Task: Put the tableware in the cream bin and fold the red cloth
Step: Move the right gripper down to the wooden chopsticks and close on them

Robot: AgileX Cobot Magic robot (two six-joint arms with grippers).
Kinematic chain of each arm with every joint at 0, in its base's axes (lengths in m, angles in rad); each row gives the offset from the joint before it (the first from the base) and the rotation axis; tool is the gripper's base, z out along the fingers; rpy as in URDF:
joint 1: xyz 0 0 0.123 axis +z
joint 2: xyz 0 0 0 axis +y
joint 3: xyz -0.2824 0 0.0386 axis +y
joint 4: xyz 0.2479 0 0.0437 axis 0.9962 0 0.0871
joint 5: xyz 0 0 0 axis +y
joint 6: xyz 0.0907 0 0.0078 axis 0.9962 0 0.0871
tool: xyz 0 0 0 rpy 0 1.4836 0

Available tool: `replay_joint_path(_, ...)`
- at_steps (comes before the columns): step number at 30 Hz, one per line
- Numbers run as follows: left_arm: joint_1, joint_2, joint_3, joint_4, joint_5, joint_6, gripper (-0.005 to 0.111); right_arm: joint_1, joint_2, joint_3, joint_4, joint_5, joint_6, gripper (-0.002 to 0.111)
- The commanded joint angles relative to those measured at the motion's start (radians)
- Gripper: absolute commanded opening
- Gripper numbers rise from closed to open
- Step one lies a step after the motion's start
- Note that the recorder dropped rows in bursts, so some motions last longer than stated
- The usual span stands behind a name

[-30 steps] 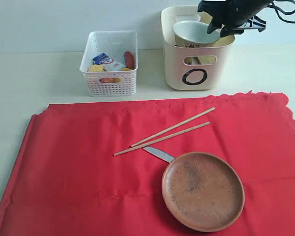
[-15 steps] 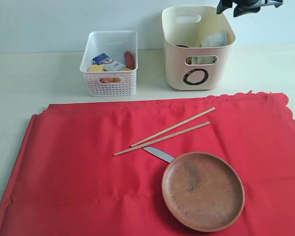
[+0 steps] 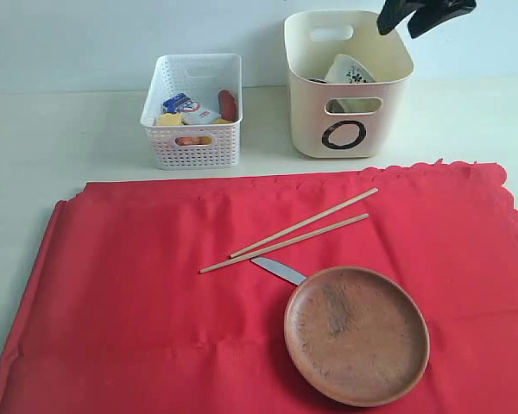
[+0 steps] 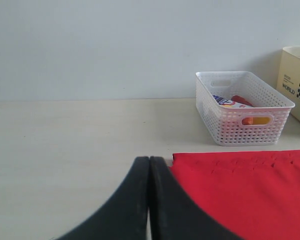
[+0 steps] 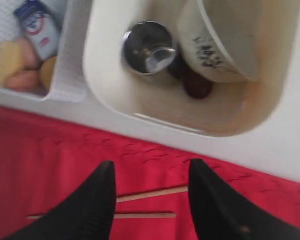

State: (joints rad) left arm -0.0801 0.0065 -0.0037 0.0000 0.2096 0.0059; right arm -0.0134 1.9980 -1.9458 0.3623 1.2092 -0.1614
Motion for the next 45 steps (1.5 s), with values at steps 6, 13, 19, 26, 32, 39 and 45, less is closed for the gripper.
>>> replay_joint_path(6, 0.000, -0.007, 0.004, 0.000, -0.002, -0.001, 0.000, 0.179, -0.013, 0.210, -0.009, 0.012, -0.222, 0.045)
replay_joint_path(13, 0.000, -0.007, 0.004, 0.000, -0.002, -0.001, 0.000, 0.312, 0.007, 0.335, -0.002, -0.012, -0.530, 0.045)
replay_joint_path(19, 0.000, -0.007, 0.004, 0.000, -0.002, -0.001, 0.000, 0.407, 0.103, 0.337, -0.105, -0.059, -0.594, 0.045)
replay_joint_path(26, 0.000, -0.007, 0.004, 0.000, -0.002, -0.001, 0.000, 0.481, 0.199, 0.337, -0.258, -0.136, -0.569, 0.045)
replay_joint_path(32, 0.000, -0.007, 0.004, 0.000, -0.002, -0.001, 0.000, 0.507, 0.236, 0.337, -0.396, -0.213, -0.483, 0.045)
replay_joint_path(39, 0.000, -0.007, 0.004, 0.000, -0.002, -0.001, 0.000, 0.507, 0.266, 0.337, -0.433, -0.222, -0.483, 0.058)
replay_joint_path(45, 0.000, -0.007, 0.004, 0.000, -0.002, -0.001, 0.000, 0.507, 0.271, 0.332, -0.431, -0.206, -0.492, 0.059)
